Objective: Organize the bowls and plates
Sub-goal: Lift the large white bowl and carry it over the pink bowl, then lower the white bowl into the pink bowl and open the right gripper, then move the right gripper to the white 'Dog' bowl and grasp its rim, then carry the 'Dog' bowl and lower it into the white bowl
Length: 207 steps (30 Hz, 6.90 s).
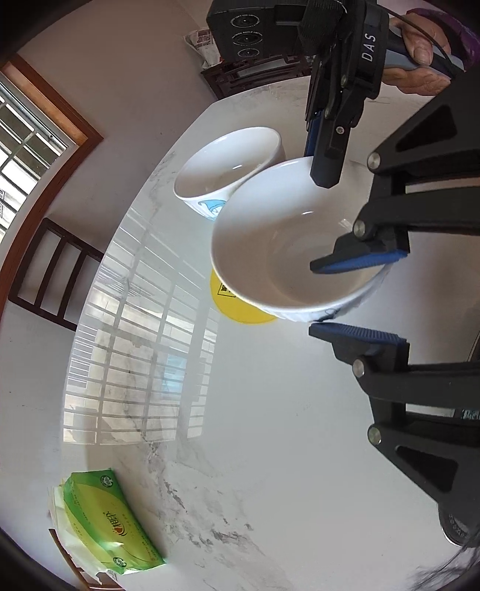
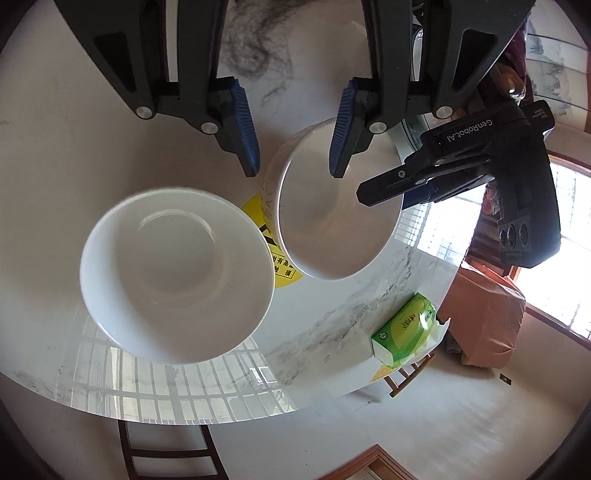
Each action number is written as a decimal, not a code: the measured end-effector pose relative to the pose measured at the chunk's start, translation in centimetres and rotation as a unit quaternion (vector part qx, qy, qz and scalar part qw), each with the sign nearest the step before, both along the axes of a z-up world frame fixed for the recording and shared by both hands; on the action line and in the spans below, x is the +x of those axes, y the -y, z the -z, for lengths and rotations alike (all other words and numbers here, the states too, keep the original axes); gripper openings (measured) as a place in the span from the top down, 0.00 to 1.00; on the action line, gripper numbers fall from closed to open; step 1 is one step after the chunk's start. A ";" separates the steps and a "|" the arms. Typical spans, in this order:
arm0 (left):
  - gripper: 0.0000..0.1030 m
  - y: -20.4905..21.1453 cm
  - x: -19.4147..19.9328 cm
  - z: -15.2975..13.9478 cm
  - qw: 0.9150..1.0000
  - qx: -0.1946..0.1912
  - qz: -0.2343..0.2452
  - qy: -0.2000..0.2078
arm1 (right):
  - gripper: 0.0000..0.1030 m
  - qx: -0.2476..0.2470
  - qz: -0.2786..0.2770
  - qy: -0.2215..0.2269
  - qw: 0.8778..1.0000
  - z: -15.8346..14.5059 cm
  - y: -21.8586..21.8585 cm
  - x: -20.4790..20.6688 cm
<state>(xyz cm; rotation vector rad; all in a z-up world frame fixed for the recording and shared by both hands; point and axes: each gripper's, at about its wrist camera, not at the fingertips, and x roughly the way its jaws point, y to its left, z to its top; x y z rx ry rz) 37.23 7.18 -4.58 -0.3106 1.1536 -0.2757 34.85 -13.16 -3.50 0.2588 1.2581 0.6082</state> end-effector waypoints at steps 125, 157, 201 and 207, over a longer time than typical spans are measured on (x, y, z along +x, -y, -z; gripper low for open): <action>0.71 10.6 -25.9 -6.4 0.985 0.116 0.090 0.089 | 0.72 -0.025 0.013 0.037 0.999 -3.2 8.2 -24.6; 0.60 7.0 -17.8 -9.0 0.995 0.016 0.037 0.096 | 0.52 0.039 0.100 0.069 0.992 -3.2 15.7 -19.5; 0.79 9.1 7.0 0.3 1.000 -0.025 0.005 0.000 | 0.79 0.016 0.114 0.030 0.993 1.2 10.1 4.1; 0.84 9.3 3.5 -2.4 1.000 -0.019 0.007 0.022 | 0.84 0.036 0.107 0.034 0.993 -0.2 10.9 2.4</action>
